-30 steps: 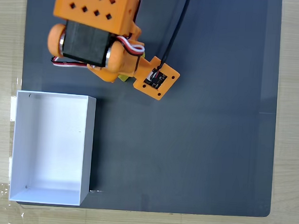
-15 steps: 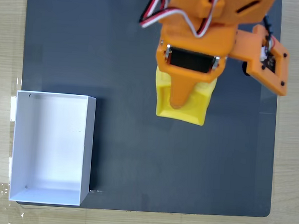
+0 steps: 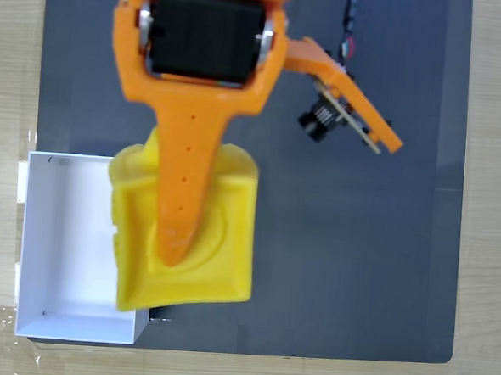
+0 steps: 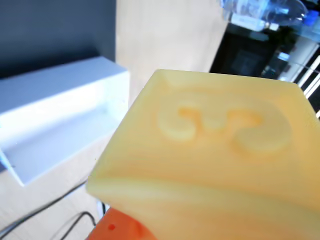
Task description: Grasp a yellow block and put it in the box
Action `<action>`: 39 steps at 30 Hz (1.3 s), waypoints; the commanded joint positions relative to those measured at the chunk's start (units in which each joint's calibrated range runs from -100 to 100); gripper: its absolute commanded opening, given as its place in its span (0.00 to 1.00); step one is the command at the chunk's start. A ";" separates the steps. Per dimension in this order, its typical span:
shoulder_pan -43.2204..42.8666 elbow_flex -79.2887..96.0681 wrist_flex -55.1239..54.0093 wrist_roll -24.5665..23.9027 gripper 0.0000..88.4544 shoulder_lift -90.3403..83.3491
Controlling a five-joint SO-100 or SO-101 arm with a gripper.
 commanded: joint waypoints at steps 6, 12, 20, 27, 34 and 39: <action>8.90 -5.46 -10.60 2.71 0.18 12.64; 11.42 -13.60 -10.42 2.40 0.18 22.90; 14.03 -21.10 -9.99 2.35 0.18 31.54; 16.05 -21.38 -10.69 2.66 0.18 35.35; 16.56 -21.38 -10.69 2.71 0.18 37.81; 16.14 -21.01 -10.69 2.82 0.20 37.90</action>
